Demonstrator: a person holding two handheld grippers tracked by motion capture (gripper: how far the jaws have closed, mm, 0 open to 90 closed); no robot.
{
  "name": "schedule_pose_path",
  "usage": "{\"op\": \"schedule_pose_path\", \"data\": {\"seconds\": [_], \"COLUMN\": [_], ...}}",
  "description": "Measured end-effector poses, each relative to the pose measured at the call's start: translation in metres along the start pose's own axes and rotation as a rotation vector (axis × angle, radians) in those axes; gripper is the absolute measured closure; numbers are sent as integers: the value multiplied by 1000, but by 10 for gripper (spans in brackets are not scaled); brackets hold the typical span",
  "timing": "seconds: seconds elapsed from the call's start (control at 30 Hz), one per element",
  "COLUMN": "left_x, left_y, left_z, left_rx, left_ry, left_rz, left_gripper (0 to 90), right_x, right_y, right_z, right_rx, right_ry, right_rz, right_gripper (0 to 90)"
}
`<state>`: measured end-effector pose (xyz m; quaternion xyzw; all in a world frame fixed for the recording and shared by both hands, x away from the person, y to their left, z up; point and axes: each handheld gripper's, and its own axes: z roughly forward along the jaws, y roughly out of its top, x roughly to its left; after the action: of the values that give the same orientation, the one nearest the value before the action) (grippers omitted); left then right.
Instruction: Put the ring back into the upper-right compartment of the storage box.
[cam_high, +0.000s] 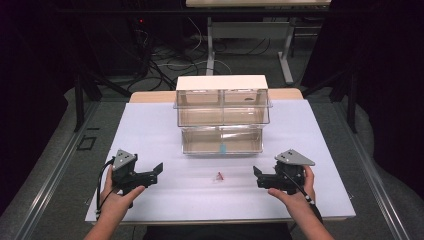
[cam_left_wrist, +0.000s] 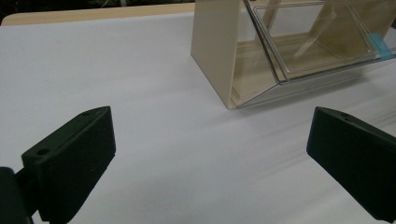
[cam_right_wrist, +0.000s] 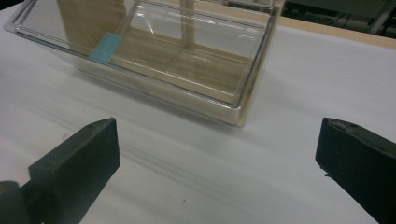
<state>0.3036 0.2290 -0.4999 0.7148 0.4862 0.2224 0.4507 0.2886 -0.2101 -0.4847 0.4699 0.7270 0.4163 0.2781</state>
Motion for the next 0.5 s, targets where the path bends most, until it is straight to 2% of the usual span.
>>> {"op": "schedule_pose_path", "data": {"seconds": [0.2,0.5], "left_x": [0,2], "left_y": [0,0], "left_z": [0,-1], "left_rx": [0,-4], "left_ry": [-2,-10], "left_rz": [-2,-12], "left_gripper": [17,18], "right_x": [13,34], "right_y": [8,13], "right_z": [7,18], "right_rx": [12,25], "right_ry": [32,74], "right_rz": [24,10], "right_gripper": [0,0]}}
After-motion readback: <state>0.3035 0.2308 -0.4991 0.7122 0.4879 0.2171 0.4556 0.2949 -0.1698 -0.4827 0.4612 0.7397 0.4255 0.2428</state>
